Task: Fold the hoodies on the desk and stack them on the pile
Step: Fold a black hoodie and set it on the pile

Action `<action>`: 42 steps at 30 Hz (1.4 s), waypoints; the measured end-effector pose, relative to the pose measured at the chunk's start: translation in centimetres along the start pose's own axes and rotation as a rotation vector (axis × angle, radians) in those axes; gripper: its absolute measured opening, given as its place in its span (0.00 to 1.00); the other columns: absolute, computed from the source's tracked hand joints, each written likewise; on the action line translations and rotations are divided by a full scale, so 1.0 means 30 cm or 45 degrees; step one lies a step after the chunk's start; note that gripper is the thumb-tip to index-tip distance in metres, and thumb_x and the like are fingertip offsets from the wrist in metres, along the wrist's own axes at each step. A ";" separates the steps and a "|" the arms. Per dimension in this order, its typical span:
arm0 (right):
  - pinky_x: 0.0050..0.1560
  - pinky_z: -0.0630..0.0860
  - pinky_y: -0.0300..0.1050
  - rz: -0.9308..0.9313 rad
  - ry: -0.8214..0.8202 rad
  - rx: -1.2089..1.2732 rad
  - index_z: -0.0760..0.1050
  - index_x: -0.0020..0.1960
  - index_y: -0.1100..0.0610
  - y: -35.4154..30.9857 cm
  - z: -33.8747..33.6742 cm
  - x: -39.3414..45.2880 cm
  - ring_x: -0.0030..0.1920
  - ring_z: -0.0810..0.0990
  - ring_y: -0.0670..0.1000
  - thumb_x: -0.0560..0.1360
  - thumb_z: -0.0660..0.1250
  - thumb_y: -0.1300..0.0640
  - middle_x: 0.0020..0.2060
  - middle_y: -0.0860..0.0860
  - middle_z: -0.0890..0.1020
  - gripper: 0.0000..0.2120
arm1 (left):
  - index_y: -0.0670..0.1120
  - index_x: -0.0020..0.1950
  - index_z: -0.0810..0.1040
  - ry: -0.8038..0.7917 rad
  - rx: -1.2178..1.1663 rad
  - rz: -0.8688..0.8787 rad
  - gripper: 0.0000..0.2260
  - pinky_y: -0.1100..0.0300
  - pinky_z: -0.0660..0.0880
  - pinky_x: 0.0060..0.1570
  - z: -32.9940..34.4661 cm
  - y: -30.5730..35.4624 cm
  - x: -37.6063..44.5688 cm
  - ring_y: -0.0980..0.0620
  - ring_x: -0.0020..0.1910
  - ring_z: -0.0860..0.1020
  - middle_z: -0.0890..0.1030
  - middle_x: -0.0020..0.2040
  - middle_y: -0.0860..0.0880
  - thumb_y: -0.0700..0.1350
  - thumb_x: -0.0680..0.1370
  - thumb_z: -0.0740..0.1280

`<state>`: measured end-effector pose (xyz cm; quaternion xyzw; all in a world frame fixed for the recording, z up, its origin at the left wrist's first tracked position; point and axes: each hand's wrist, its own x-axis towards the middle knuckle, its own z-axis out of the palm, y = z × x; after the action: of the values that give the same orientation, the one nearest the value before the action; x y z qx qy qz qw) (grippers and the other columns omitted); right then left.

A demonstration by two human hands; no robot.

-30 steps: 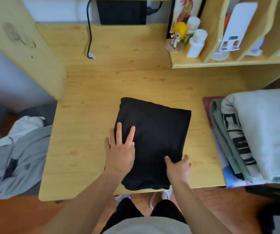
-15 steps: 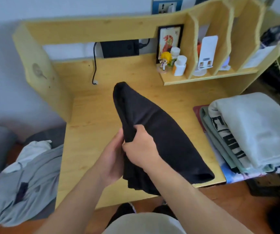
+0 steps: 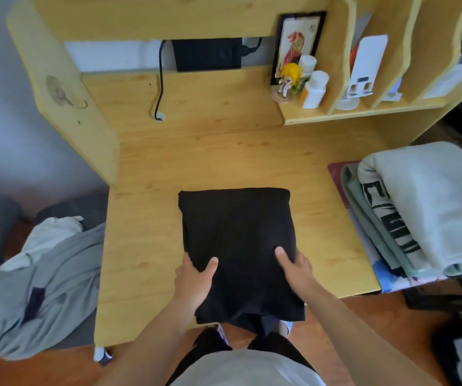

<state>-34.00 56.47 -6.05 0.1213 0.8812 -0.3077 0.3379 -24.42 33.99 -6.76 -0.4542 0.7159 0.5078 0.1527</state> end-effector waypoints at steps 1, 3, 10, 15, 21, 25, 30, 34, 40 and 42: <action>0.78 0.53 0.59 -0.013 0.008 -0.101 0.51 0.82 0.51 0.019 0.051 0.005 0.80 0.48 0.54 0.75 0.53 0.26 0.80 0.50 0.55 0.44 | 0.51 0.82 0.57 -0.002 0.056 -0.015 0.41 0.41 0.72 0.69 0.013 -0.005 0.023 0.37 0.69 0.73 0.68 0.72 0.43 0.67 0.76 0.67; 0.77 0.54 0.57 -0.036 0.169 -0.226 0.52 0.82 0.54 0.012 0.100 0.004 0.80 0.49 0.56 0.78 0.53 0.29 0.80 0.51 0.55 0.42 | 0.50 0.82 0.55 0.014 0.115 -0.049 0.42 0.40 0.72 0.68 0.019 -0.006 0.053 0.36 0.68 0.73 0.68 0.72 0.41 0.66 0.75 0.69; 0.62 0.77 0.54 0.259 -0.076 0.617 0.70 0.70 0.56 0.015 0.062 -0.044 0.61 0.80 0.58 0.61 0.76 0.30 0.64 0.54 0.78 0.46 | 0.45 0.68 0.72 -0.081 -0.182 -0.198 0.26 0.45 0.80 0.54 -0.028 0.043 -0.013 0.41 0.55 0.81 0.82 0.59 0.46 0.54 0.76 0.75; 0.63 0.78 0.57 0.373 -0.559 1.058 0.81 0.61 0.61 0.057 0.008 -0.158 0.54 0.86 0.59 0.73 0.77 0.50 0.53 0.58 0.86 0.22 | 0.39 0.60 0.81 -0.479 -0.419 -0.553 0.21 0.39 0.82 0.52 -0.099 0.048 -0.099 0.34 0.49 0.85 0.86 0.50 0.37 0.50 0.73 0.78; 0.58 0.81 0.58 0.006 -0.271 0.912 0.80 0.61 0.58 -0.044 -0.246 -0.229 0.50 0.87 0.57 0.70 0.78 0.50 0.49 0.53 0.88 0.22 | 0.43 0.63 0.80 -0.489 -0.539 -0.241 0.17 0.37 0.79 0.57 -0.057 0.253 -0.267 0.35 0.52 0.85 0.87 0.52 0.40 0.46 0.76 0.75; 0.57 0.81 0.54 -0.286 -0.239 0.940 0.80 0.60 0.57 -0.036 -0.571 -0.316 0.53 0.86 0.54 0.77 0.72 0.58 0.51 0.53 0.87 0.12 | 0.46 0.61 0.81 -0.468 -0.660 0.016 0.11 0.43 0.79 0.54 0.033 0.424 -0.435 0.40 0.52 0.85 0.87 0.51 0.46 0.42 0.78 0.70; 0.59 0.80 0.56 -0.515 -0.155 0.921 0.78 0.64 0.54 0.160 -0.966 -0.305 0.56 0.85 0.55 0.77 0.71 0.60 0.56 0.52 0.86 0.15 | 0.44 0.57 0.82 -0.527 -0.760 0.176 0.12 0.50 0.77 0.46 0.328 0.626 -0.639 0.47 0.42 0.87 0.88 0.47 0.47 0.34 0.78 0.64; 0.57 0.82 0.57 -0.600 -0.070 0.994 0.79 0.62 0.57 0.337 -1.338 -0.258 0.55 0.85 0.59 0.72 0.70 0.61 0.56 0.57 0.85 0.18 | 0.43 0.63 0.81 -0.635 -0.832 0.358 0.18 0.49 0.79 0.51 0.654 0.831 -0.788 0.43 0.53 0.86 0.86 0.56 0.44 0.33 0.73 0.69; 0.55 0.82 0.55 -0.583 -0.164 1.015 0.78 0.64 0.58 0.478 -1.729 -0.052 0.54 0.85 0.58 0.73 0.68 0.57 0.57 0.59 0.85 0.19 | 0.43 0.61 0.82 -0.600 -0.984 0.314 0.17 0.49 0.80 0.55 1.000 1.055 -0.844 0.42 0.54 0.85 0.86 0.55 0.43 0.35 0.74 0.69; 0.62 0.78 0.61 -0.426 -0.226 0.927 0.78 0.66 0.58 0.531 -1.728 0.089 0.57 0.84 0.61 0.74 0.70 0.55 0.57 0.59 0.85 0.20 | 0.43 0.60 0.83 -0.550 -0.955 0.175 0.14 0.53 0.81 0.47 1.108 1.043 -0.777 0.43 0.51 0.86 0.87 0.53 0.43 0.37 0.75 0.69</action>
<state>-56.27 101.28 15.02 0.0609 0.6896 -0.6595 0.2930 -45.08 76.55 12.96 -0.3129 0.4622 0.8249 0.0890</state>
